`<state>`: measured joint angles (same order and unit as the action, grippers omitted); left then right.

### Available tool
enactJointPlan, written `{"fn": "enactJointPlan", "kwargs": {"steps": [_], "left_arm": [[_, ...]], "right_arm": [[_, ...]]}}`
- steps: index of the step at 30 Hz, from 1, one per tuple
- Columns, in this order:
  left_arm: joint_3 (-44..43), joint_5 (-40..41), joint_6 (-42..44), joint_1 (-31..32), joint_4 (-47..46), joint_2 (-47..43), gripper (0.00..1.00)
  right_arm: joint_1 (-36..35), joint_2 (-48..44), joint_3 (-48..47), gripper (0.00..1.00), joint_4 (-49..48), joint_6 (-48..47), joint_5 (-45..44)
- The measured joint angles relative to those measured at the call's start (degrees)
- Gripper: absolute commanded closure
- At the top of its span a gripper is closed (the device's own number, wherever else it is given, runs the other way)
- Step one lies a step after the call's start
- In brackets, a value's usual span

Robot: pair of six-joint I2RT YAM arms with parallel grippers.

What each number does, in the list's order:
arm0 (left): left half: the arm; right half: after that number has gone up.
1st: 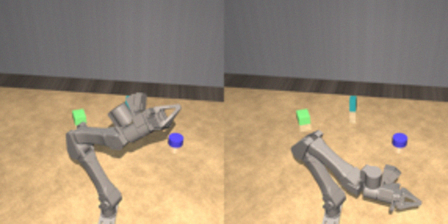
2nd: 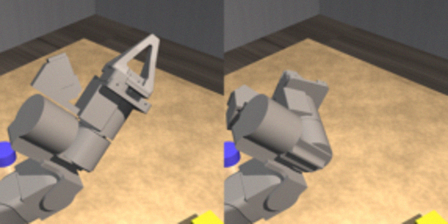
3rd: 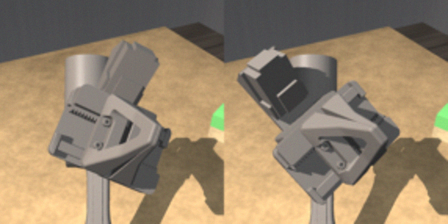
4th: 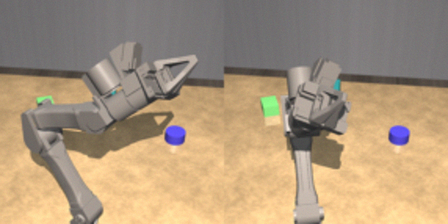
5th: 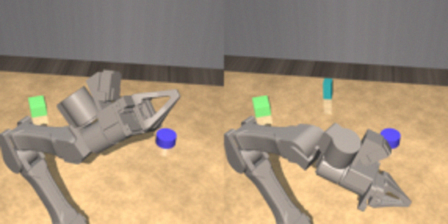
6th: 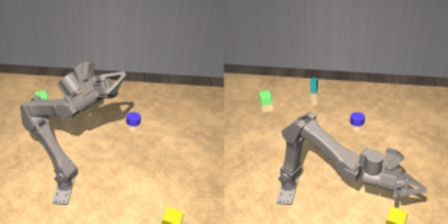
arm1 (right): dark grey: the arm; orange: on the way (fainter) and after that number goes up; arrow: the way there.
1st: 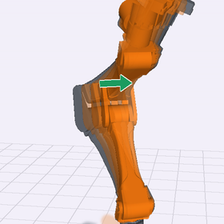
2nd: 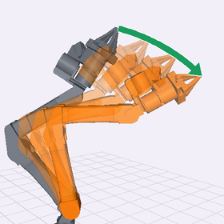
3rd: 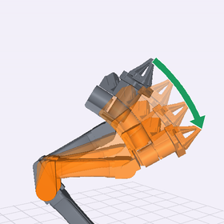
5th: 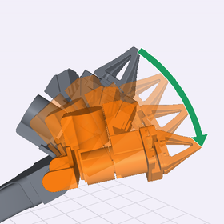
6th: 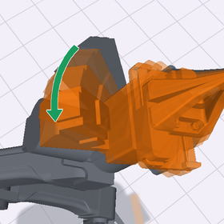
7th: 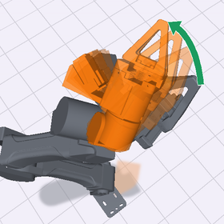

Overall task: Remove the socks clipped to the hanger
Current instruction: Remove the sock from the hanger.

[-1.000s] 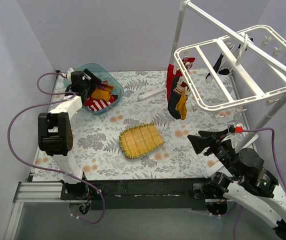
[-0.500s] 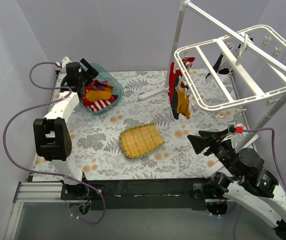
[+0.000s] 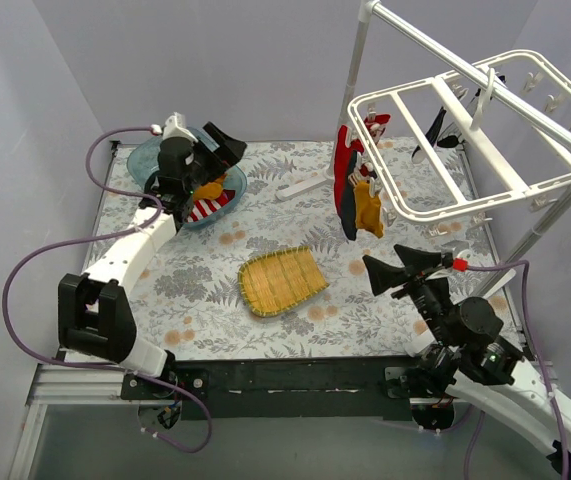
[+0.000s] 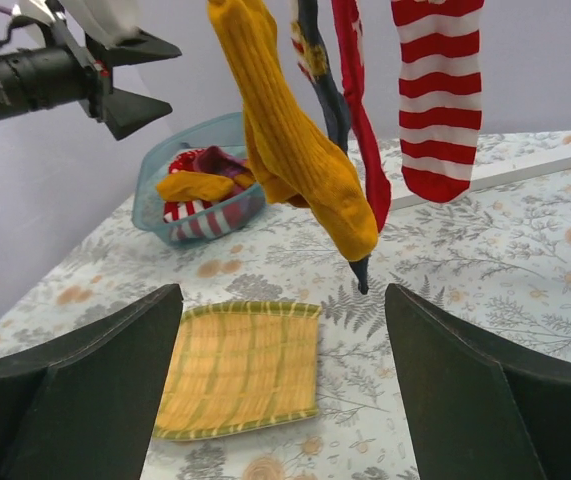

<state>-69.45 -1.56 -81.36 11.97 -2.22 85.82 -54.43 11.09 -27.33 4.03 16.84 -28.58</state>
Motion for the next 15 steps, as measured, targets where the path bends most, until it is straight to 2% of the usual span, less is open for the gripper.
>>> {"fn": "enactJointPlan", "kwargs": {"steps": [5, 15], "left_arm": [[2.9, -2.7, -0.9, 6.3, -0.9, -2.3, 0.02], [5.3, -5.4, -1.9, 6.9, -1.3, -9.0, 0.03]], "right_arm": [[0.0, -0.5, 9.4, 0.05, -12.8, -6.5, -3.3], [0.0, 7.3, 15.3, 0.04, -39.0, -18.1, -5.4]]}}
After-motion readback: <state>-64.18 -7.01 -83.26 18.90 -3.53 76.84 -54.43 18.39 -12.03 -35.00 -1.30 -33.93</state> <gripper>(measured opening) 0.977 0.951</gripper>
